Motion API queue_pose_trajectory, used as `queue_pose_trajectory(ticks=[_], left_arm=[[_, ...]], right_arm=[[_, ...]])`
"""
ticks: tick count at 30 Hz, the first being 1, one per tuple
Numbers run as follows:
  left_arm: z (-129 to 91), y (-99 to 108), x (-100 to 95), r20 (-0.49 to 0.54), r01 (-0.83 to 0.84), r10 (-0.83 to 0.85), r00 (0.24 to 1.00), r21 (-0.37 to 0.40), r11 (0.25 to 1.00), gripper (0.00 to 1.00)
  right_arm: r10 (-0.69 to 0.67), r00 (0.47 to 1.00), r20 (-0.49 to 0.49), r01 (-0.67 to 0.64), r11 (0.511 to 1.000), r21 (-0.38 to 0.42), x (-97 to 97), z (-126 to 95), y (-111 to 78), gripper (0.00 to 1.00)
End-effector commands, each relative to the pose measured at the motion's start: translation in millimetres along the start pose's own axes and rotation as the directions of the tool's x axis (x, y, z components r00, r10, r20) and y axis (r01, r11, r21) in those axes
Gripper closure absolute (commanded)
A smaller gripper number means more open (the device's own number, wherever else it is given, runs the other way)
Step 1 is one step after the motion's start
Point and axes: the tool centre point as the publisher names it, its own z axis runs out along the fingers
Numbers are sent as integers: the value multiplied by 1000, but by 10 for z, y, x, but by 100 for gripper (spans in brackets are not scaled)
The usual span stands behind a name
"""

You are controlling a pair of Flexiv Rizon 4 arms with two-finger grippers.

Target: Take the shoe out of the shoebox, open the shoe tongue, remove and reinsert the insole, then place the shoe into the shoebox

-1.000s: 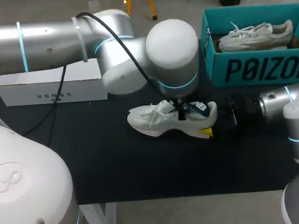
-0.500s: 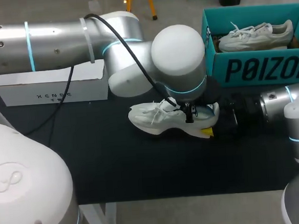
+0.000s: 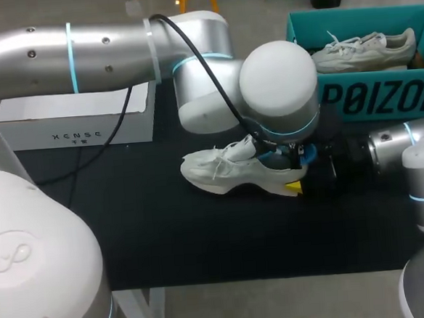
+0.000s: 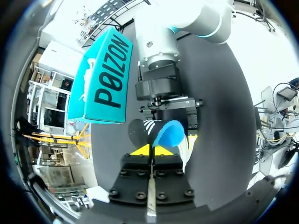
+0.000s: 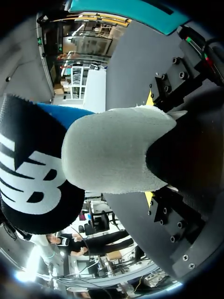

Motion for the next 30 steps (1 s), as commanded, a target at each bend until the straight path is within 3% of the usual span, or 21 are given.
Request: queue_pose_trajectory(ticks=[1, 8, 14, 22, 26, 30], left_arm=[[-150, 29, -15, 26, 18, -19, 999, 16, 1000, 100], [-399, 37, -158, 59, 77, -82, 995, 91, 993, 100], [-866, -212, -457, 60, 92, -110, 992, 245, 965, 100], [-1624, -520, -879, -51, 139, -130, 990, 471, 871, 100], [-1927, -469, -1038, -151, 192, -126, 980, 597, 779, 100], [-1989, -423, -1090, -181, 210, -124, 976, 606, 767, 100]], right_arm=[[0, 1000, 1, 0, 1000, 2, 0, 30, -21, 100], [0, 1000, 1, 0, 1000, 2, 0, 30, -21, 100], [0, 1000, 1, 0, 1000, 2, 0, 30, -21, 100], [0, 1000, 1, 0, 1000, 2, 0, 30, -21, 100], [0, 1000, 1, 0, 1000, 2, 0, 30, -21, 100], [0, 1000, 1, 0, 1000, 2, 0, 30, -21, 100]])
